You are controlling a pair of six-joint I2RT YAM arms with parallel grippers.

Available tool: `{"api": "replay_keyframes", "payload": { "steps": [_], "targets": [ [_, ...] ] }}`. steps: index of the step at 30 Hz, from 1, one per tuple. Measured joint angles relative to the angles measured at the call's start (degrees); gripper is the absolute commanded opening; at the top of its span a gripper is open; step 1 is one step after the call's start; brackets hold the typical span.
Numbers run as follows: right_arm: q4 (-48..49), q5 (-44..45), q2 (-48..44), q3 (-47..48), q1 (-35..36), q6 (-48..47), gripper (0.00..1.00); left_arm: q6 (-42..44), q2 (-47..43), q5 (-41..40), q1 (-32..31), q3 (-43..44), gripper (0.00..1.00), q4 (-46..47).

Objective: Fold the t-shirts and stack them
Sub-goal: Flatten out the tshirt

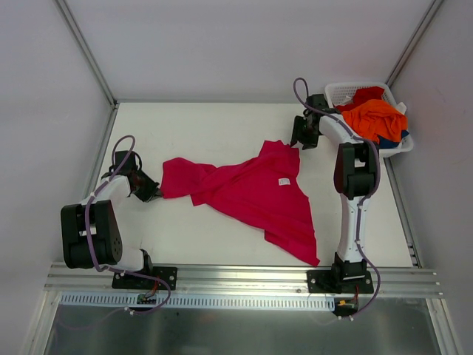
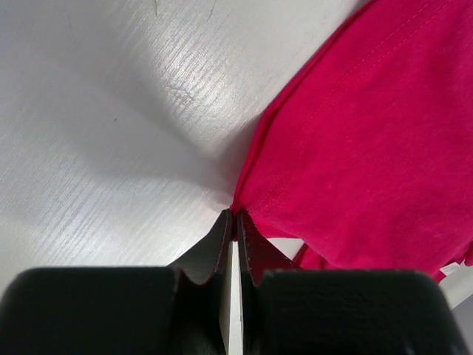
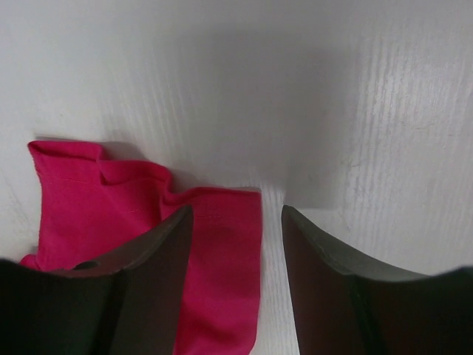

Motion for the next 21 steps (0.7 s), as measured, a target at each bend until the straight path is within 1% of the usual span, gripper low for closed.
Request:
{"api": "replay_keyframes", "payload": {
  "steps": [5, 9, 11, 12, 17, 21],
  "targets": [
    [0.4, -0.2, 0.7, -0.9, 0.0, 0.1, 0.53, 0.0, 0.0, 0.0, 0.0, 0.0, 0.00, -0.1],
    [0.5, -0.1, 0.7, -0.9, 0.0, 0.2, 0.49, 0.0, -0.3, 0.0, 0.0, 0.0, 0.00, -0.3],
    [0.5, 0.0, 0.7, -1.0, 0.0, 0.2, 0.41, 0.0, -0.7, 0.0, 0.0, 0.0, 0.00, -0.3],
    [0.6, 0.4, 0.7, -1.2, 0.0, 0.2, 0.39, 0.0, -0.9, 0.0, 0.0, 0.0, 0.00, -0.3],
    [0.9, 1.1, 0.6, -1.6, 0.0, 0.2, 0.36, 0.0, -1.2, 0.0, 0.0, 0.0, 0.00, -0.4],
    [1.3, 1.3, 0.6, -1.8, 0.0, 0.3, 0.31, 0.0, -1.2, -0.3, 0.0, -0.1, 0.00, -0.4]
  ]
}}
